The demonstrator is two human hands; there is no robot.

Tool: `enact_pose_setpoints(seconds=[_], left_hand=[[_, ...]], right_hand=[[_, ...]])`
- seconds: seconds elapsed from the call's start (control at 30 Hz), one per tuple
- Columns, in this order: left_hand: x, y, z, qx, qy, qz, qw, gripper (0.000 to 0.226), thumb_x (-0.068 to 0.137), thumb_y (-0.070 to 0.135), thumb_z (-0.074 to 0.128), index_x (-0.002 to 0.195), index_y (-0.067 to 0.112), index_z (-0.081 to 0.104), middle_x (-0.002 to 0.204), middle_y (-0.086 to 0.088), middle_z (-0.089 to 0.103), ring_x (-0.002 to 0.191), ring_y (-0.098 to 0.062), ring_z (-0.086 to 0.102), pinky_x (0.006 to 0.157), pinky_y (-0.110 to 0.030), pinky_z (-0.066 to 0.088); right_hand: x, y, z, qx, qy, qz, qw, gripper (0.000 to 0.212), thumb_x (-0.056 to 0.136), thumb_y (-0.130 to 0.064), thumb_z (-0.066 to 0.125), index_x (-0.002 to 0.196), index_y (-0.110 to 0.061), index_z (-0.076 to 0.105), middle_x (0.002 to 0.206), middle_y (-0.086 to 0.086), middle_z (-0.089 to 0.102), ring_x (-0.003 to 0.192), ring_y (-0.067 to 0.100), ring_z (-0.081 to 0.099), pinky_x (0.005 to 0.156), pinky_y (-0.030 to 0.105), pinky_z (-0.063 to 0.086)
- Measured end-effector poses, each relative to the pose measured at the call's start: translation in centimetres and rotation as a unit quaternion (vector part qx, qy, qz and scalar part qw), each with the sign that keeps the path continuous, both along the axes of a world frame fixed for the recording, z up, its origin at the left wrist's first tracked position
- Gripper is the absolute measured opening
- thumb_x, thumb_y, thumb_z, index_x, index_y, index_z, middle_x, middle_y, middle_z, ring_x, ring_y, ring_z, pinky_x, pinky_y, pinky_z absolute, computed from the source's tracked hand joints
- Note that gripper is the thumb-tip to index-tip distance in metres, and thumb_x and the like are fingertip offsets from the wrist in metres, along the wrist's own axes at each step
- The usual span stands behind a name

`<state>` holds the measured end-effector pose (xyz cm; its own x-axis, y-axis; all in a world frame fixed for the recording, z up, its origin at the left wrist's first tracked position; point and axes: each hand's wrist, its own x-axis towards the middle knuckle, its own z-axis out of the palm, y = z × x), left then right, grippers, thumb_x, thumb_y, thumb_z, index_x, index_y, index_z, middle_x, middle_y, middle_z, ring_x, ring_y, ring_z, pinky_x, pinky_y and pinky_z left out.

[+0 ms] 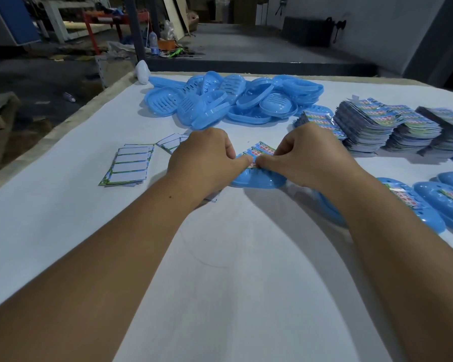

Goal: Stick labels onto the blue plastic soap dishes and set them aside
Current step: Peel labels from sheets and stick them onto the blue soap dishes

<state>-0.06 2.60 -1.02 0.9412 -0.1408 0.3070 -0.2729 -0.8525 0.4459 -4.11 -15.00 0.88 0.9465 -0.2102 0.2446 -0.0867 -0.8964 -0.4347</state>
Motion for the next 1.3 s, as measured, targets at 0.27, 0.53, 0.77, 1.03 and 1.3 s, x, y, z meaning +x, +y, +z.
enact_pose_setpoints(seconds=[0.27,0.53,0.77,1.03,1.3], left_hand=[[-0.3,0.8,0.8,-0.09,0.014,0.029,0.995,0.042,0.094,0.06,0.052,0.076,0.023,0.058,0.069,0.007,0.064,0.062,-0.018,0.06,0.066,-0.035,0.051],[-0.2,1.3,0.8,-0.097,-0.01,0.02,0.995,0.037,0.095,0.055,0.054,0.076,0.023,0.059,0.072,0.008,0.065,0.075,-0.018,0.063,0.074,-0.036,0.052],[-0.5,1.3,0.9,-0.106,-0.012,0.006,0.994,0.031,0.093,0.053,0.058,0.077,0.026,0.057,0.076,0.009,0.064,0.078,-0.018,0.063,0.074,-0.036,0.051],[-0.4,1.3,0.8,-0.099,-0.007,-0.009,0.995,0.028,0.092,0.052,0.061,0.08,0.027,0.058,0.076,0.015,0.058,0.084,-0.02,0.06,0.076,-0.035,0.047],[-0.4,1.0,0.5,-0.087,-0.02,-0.02,0.996,0.027,0.093,0.051,0.062,0.082,0.026,0.061,0.075,0.01,0.06,0.082,-0.022,0.059,0.075,-0.034,0.046]], right_hand=[[0.5,-2.0,0.1,0.115,-0.031,-0.011,0.993,0.03,0.088,-0.036,0.07,0.065,-0.016,0.067,0.048,-0.01,0.056,0.046,0.003,0.049,0.049,0.025,0.034],[-0.5,0.1,-0.3,0.046,0.002,0.175,0.984,0.04,0.084,-0.046,0.071,0.121,-0.032,0.07,0.114,-0.017,0.07,0.106,0.004,0.063,0.095,0.027,0.049],[-1.2,1.5,-0.9,-0.028,0.031,0.204,0.978,0.067,0.071,-0.05,0.072,0.135,-0.043,0.055,0.112,-0.02,0.064,0.093,0.005,0.056,0.075,0.015,0.042],[-4.0,2.6,-0.3,-0.147,0.017,0.109,0.983,0.073,0.076,-0.069,0.063,0.14,-0.037,0.05,0.122,-0.006,0.066,0.113,0.026,0.059,0.081,0.033,0.04],[-10.2,0.8,-0.6,-0.219,0.034,0.0,0.975,0.071,0.078,-0.074,0.037,0.132,-0.031,0.052,0.122,0.002,0.058,0.11,0.032,0.05,0.089,0.043,0.04]])
